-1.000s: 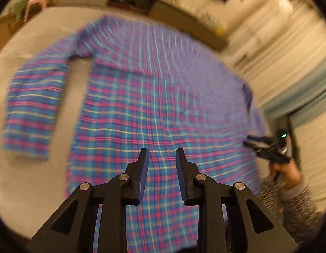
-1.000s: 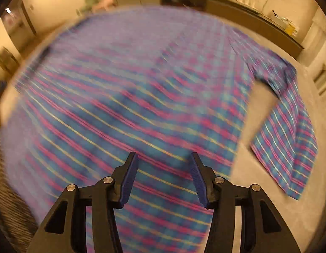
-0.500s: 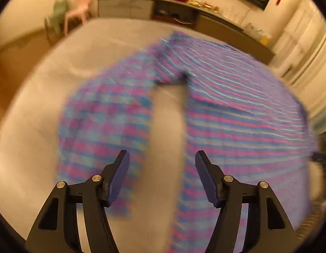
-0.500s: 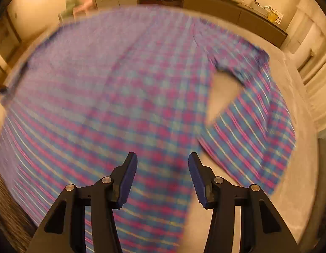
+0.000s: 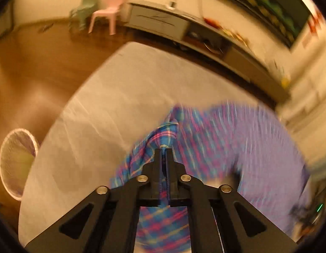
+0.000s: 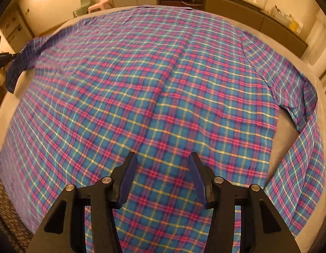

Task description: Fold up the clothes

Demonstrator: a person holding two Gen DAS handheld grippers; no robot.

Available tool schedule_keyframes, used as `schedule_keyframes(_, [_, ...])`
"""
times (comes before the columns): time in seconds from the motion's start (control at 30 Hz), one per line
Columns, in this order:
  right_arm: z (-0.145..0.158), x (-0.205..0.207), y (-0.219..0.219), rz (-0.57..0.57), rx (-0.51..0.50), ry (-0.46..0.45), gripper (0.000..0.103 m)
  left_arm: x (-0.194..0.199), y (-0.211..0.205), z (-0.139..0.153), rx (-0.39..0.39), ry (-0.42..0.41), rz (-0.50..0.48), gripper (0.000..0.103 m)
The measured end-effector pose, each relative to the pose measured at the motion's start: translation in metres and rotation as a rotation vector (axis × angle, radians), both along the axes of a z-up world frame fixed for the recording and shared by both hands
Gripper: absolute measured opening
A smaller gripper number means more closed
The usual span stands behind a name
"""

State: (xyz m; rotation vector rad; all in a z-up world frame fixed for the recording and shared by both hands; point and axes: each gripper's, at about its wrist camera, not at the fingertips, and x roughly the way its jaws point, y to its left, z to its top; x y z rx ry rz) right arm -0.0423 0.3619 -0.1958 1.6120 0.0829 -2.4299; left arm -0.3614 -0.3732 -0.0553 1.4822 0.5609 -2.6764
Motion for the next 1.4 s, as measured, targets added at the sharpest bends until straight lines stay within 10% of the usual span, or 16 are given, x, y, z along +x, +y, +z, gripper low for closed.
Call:
schedule_keyframes(0.23, [0.006,-0.015,0.129,-0.352,0.079,0.046,0.051,0.009,0.050,0.037,-0.111,0.097,-0.025,0.029])
schedule_keyframes(0.4, [-0.014,-0.010,0.198,-0.446,0.085,0.025,0.051,0.019,0.189,-0.002,0.029,0.028,-0.342,0.029])
schedule_keyframes(0.53, [-0.016,-0.009,0.227,-0.484,0.111,0.037,0.051,0.003,0.277,-0.052,-0.011,-0.085,-0.473,0.028])
schedule_keyframes(0.87, [0.026,0.065,0.253,-0.498,-0.043,0.166,0.069,-0.049,0.289,-0.082,-0.108,-0.155,-0.319,0.009])
schedule_keyframes(1.07, [-0.005,0.074,0.218,-0.339,0.071,0.112,0.073,-0.011,0.341,-0.035,-0.016,-0.006,-0.306,0.041])
schedule_keyframes(1.17, [-0.016,0.079,0.226,-0.344,0.096,0.130,0.052,0.015,0.391,-0.002,0.080,0.086,-0.387,0.048])
schedule_keyframes(1.23, [-0.012,0.077,0.231,-0.344,0.090,0.122,0.003,0.036,0.428,0.016,0.116,0.145,-0.466,0.063])
schedule_keyframes(1.4, [0.017,0.080,0.255,-0.414,-0.188,0.139,0.003,0.097,0.572,0.033,0.246,0.239,-0.748,0.074])
